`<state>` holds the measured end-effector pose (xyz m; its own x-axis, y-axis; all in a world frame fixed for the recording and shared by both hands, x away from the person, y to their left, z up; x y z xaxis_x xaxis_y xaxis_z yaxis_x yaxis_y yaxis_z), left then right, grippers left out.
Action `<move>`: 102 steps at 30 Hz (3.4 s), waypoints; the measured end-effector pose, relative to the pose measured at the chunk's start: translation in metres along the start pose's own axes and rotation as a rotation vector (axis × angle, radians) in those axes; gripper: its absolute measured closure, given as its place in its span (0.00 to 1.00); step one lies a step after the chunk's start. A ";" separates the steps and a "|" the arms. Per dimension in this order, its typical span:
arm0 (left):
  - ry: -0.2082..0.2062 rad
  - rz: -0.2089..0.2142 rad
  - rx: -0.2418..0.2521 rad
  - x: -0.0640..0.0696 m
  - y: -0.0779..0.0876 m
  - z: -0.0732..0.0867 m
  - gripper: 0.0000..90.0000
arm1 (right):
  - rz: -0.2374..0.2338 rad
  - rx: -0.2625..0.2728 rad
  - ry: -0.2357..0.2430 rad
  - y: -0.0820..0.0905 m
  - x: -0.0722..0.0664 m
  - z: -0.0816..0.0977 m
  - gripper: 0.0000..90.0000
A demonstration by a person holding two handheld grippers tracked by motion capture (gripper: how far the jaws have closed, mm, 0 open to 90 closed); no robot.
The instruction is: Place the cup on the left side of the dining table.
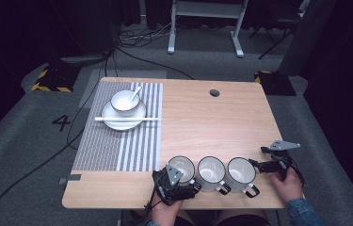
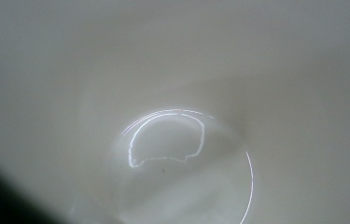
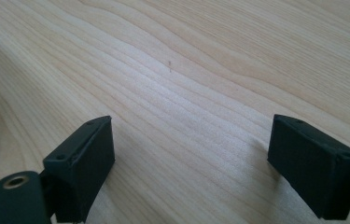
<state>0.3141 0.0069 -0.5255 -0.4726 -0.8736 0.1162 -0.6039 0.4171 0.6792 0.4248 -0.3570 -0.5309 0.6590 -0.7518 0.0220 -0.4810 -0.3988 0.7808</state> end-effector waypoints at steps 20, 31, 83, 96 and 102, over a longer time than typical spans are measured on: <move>-0.036 -0.014 0.000 -0.001 0.007 -0.003 0.04 | -0.003 0.002 -0.004 0.000 0.000 0.000 0.16; -0.044 -0.001 0.046 -0.002 0.034 -0.019 0.04 | -0.003 0.002 -0.004 0.000 0.000 0.000 0.16; 0.086 -0.195 0.224 -0.134 0.119 -0.054 0.04 | 0.002 0.000 -0.001 0.000 0.000 0.000 0.16; 0.113 -0.321 0.242 -0.182 0.116 -0.056 0.04 | 0.000 0.001 -0.006 0.000 0.000 0.000 0.16; 0.154 -0.341 0.224 -0.208 0.107 -0.051 0.04 | -0.001 0.000 -0.009 0.000 0.000 -0.001 0.16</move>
<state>0.3806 0.2205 -0.4399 -0.1310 -0.9909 0.0312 -0.8410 0.1277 0.5257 0.4251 -0.3563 -0.5307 0.6544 -0.7559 0.0157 -0.4806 -0.3999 0.7805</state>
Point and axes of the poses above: each handheld gripper's, and its own axes: y roughly backward along the jaws, z roughly out of its underside, x roughly to its right, the point moved 4 cm from there along -y, roughly forward along the jaws, and after that the axes turned 9 degrees about -x, right-handed, at the moved point
